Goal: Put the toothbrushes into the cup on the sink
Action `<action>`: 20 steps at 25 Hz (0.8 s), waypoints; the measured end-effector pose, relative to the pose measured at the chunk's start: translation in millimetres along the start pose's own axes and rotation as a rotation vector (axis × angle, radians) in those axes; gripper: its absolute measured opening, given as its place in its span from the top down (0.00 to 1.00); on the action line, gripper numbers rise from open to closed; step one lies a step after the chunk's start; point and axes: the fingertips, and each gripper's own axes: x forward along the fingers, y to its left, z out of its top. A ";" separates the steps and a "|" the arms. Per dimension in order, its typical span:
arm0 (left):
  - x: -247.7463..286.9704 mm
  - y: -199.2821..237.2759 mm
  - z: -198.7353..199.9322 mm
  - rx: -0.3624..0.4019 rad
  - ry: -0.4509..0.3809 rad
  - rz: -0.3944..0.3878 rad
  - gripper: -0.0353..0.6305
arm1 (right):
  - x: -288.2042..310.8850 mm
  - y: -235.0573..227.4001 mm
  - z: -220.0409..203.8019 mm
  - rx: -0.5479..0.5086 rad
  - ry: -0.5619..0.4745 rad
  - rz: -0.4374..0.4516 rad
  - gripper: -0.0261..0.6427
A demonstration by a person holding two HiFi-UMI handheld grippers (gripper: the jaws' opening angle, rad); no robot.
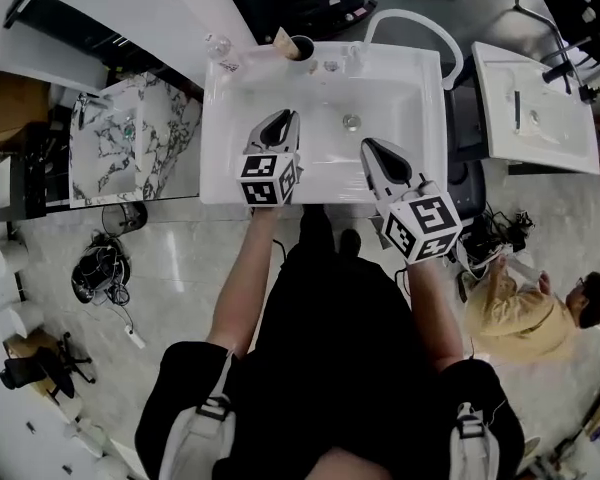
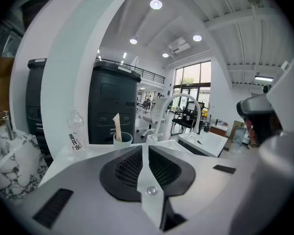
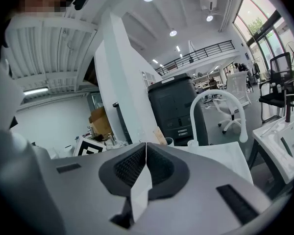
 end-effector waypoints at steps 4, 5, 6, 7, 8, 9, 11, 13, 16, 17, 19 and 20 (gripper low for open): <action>-26.6 -23.6 -4.3 0.015 -0.019 0.014 0.89 | -24.9 6.2 -9.2 -0.003 -0.008 0.020 0.92; -32.7 -29.6 -5.4 0.019 -0.025 0.018 0.90 | -31.0 7.4 -11.7 -0.003 -0.009 0.025 0.92; -38.5 -35.7 -6.5 0.023 -0.030 0.021 0.90 | -36.7 8.6 -14.4 -0.004 -0.010 0.030 0.92; -44.1 -41.8 -7.5 0.026 -0.036 0.024 0.91 | -42.0 9.8 -17.1 -0.005 -0.009 0.035 0.92; -49.4 -47.8 -8.0 0.029 -0.042 0.025 0.91 | -46.8 10.9 -19.4 -0.006 -0.009 0.039 0.91; -54.9 -53.8 -8.1 0.032 -0.048 0.024 0.92 | -51.3 12.0 -21.5 -0.008 -0.008 0.043 0.92; -66.7 -65.4 -7.3 0.035 -0.065 0.023 0.92 | -59.6 14.3 -25.0 -0.010 -0.010 0.051 0.92; -80.0 -76.0 -5.1 0.033 -0.089 0.024 0.93 | -67.5 17.1 -28.2 -0.014 -0.013 0.061 0.91; -101.3 -92.5 0.9 0.032 -0.123 0.014 0.93 | -80.0 23.9 -28.4 -0.016 -0.027 0.079 0.92; -108.2 -98.3 3.4 0.035 -0.133 0.008 0.93 | -84.0 26.8 -27.2 -0.018 -0.034 0.085 0.92; -121.0 -109.2 9.7 0.040 -0.156 -0.005 0.93 | -90.0 31.7 -24.5 -0.028 -0.048 0.095 0.92; -126.4 -114.1 13.5 0.040 -0.171 -0.011 0.93 | -91.8 33.3 -23.1 -0.034 -0.055 0.098 0.92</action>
